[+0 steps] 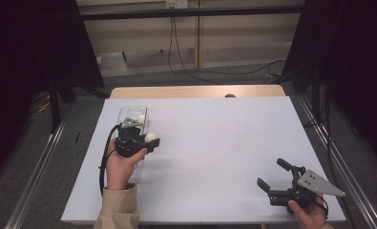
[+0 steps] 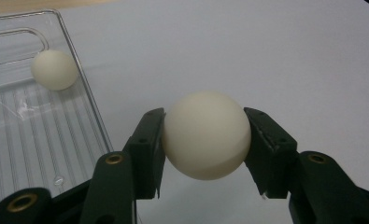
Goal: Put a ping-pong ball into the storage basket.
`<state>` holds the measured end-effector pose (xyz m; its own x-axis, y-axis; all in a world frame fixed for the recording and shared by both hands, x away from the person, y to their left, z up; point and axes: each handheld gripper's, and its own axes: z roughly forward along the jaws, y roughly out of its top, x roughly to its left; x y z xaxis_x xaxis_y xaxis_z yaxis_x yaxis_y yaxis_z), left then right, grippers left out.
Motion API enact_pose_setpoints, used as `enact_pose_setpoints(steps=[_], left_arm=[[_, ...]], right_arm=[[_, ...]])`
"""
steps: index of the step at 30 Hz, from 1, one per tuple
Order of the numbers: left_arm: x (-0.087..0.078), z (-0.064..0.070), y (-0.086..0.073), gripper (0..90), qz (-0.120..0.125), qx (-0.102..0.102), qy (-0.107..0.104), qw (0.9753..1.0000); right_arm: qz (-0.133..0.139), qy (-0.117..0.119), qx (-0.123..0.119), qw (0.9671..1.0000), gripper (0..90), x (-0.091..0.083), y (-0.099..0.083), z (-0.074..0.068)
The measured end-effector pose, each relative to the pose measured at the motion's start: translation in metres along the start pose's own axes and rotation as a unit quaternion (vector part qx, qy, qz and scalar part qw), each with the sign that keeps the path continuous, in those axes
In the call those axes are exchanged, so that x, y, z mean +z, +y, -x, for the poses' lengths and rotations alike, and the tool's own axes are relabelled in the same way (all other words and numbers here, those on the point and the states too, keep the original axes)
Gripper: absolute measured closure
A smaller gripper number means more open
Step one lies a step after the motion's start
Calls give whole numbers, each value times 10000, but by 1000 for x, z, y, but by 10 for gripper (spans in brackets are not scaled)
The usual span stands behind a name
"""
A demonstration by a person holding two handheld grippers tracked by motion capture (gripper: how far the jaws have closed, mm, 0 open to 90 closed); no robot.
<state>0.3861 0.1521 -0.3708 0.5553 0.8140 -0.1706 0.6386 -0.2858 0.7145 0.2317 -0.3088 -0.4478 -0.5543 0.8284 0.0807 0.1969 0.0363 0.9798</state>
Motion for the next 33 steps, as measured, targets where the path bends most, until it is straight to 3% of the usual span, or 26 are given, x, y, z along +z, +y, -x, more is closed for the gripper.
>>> enact_pose_setpoints(steps=[33], left_arm=[[-13,-12,-4,511,96,-73,186,9998]], right_arm=[[19,2,-13,10000,15,-3,1,-2]])
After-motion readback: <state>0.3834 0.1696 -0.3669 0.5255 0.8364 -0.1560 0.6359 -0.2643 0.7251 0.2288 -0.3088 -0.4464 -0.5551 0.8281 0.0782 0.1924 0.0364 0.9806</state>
